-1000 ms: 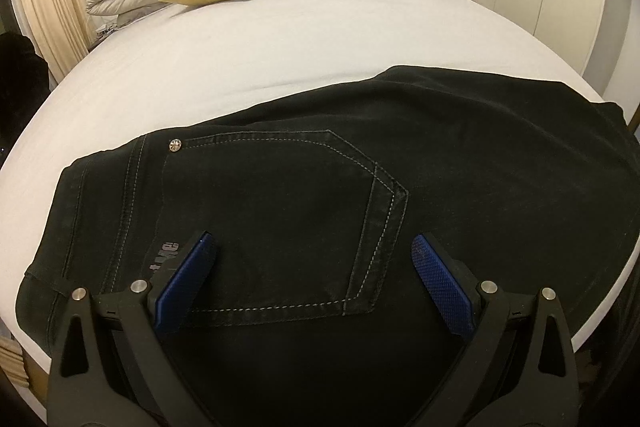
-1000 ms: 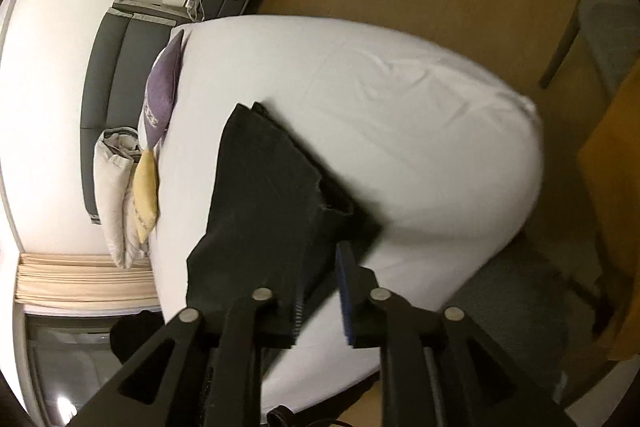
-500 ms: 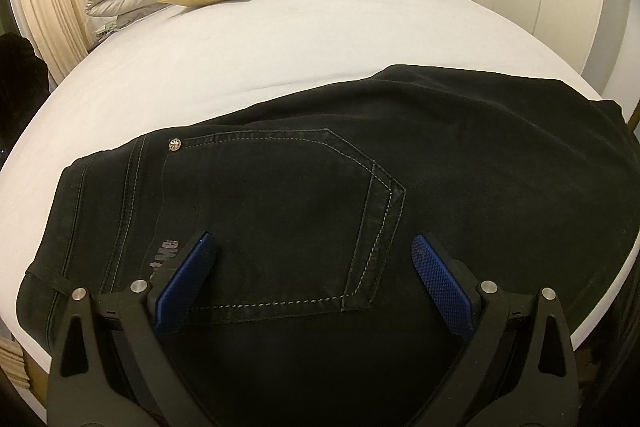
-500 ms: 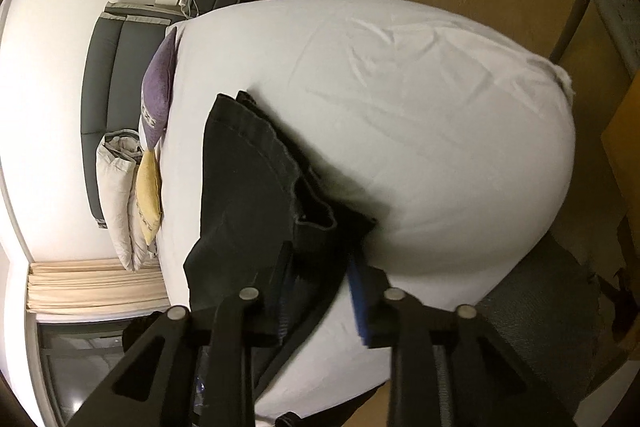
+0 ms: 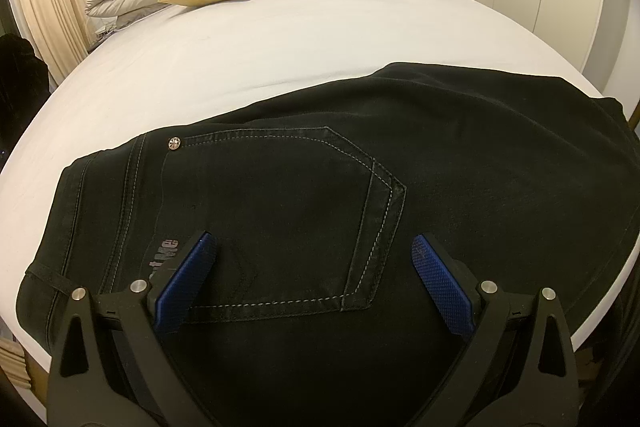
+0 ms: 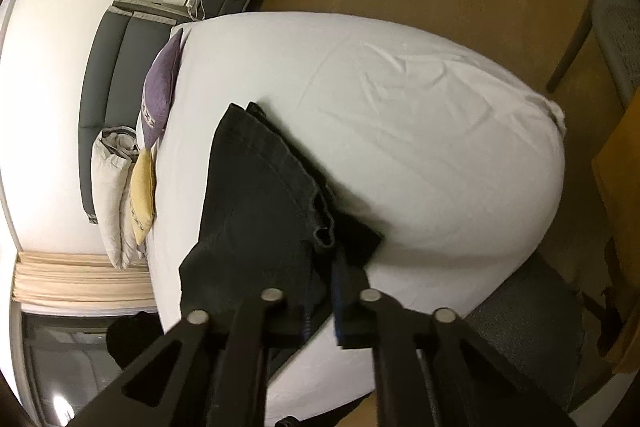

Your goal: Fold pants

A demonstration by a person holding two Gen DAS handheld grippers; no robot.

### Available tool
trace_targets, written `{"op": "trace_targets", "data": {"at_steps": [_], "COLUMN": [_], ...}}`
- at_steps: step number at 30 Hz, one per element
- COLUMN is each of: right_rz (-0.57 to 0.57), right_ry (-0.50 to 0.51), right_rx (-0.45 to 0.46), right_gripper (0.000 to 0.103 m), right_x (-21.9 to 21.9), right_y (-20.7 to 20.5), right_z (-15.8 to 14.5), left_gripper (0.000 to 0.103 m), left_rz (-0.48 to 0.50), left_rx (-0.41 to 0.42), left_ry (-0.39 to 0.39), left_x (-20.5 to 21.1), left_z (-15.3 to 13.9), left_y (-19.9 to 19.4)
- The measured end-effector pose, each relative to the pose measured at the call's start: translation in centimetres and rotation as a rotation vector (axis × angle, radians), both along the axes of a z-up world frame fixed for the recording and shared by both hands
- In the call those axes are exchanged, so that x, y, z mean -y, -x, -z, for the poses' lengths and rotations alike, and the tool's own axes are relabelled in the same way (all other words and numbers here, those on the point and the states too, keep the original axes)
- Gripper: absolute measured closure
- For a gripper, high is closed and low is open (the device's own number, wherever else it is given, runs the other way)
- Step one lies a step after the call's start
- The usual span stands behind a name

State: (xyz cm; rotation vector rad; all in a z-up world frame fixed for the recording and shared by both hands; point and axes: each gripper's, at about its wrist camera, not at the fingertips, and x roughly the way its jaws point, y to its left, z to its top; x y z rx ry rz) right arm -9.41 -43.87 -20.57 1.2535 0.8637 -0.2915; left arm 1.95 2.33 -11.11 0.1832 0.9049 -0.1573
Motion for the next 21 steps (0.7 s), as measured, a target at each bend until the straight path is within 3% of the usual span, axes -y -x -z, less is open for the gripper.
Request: {"op": "trace_targets", "data": {"at_steps": [7,15,21], "right_rz": [-0.008,0.029,0.004], "right_ry": [0.043,-0.012,0.045], "right_rx": [0.025,0.015,0.009], "right_gripper": [0.098,0.099,0.101], "right_x": [0.2,1.2,1.3], "right_y": [1.1,2.2,2.2], "right_z": [-1.3,2.3,1.9], "left_gripper": [0.002,0.002,0.002], "left_rz": [0.002,0.012,0.043], "left_rx": [0.001,0.004,0.042], "left_ry": [0.0,-0.02,0.059], "left_x": [-0.3,-0.1,0.3], "left_z": [0.1,0.5,-1.0], "left_y": [0.0,-0.1,0.3]}}
